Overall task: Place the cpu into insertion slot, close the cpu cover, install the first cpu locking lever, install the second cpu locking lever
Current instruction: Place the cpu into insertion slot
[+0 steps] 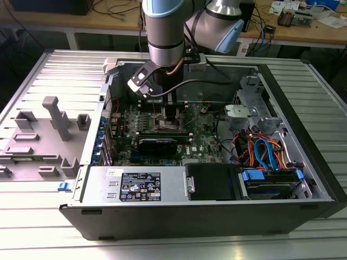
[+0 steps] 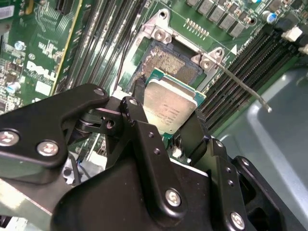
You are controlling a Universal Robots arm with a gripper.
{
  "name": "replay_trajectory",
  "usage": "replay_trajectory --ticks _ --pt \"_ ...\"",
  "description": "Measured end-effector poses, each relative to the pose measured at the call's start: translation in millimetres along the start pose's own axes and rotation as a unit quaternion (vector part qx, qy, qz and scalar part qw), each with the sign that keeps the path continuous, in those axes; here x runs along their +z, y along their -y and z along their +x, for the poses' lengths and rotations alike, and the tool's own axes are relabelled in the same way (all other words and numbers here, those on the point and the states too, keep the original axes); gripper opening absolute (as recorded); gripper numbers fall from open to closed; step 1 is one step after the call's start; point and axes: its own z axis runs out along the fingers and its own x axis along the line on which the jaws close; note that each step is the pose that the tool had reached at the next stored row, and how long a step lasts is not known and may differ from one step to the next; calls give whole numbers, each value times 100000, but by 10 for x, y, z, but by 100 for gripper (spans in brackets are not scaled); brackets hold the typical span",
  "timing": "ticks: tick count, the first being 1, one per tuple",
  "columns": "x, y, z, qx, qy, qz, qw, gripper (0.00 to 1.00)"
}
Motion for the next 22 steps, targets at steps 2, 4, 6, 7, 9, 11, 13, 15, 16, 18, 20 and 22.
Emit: replay_trajectory --ticks 2,4,6,7,9,11,13,15,16,18,20,22 --pt "26 34 0 33 4 -51 100000 54" --pt "74 49 0 490 49 -134 99999 54" --pt "137 58 -1 1255 131 -158 99992 54" --pt "157 67 -5 1661 186 -160 99986 54" --pt "182 78 -24 1654 172 -189 99986 54" --pt "193 79 -31 1056 112 -181 99994 54" --pt "199 80 -42 -16 6 -162 100000 54" --pt "210 83 -47 227 22 -172 100000 54" --pt "215 82 -47 777 78 -179 99997 54" --pt "227 83 -47 1159 122 -187 99993 54" --pt "240 85 -48 966 113 -179 99995 54" --pt "246 84 -48 556 65 -176 99998 54"
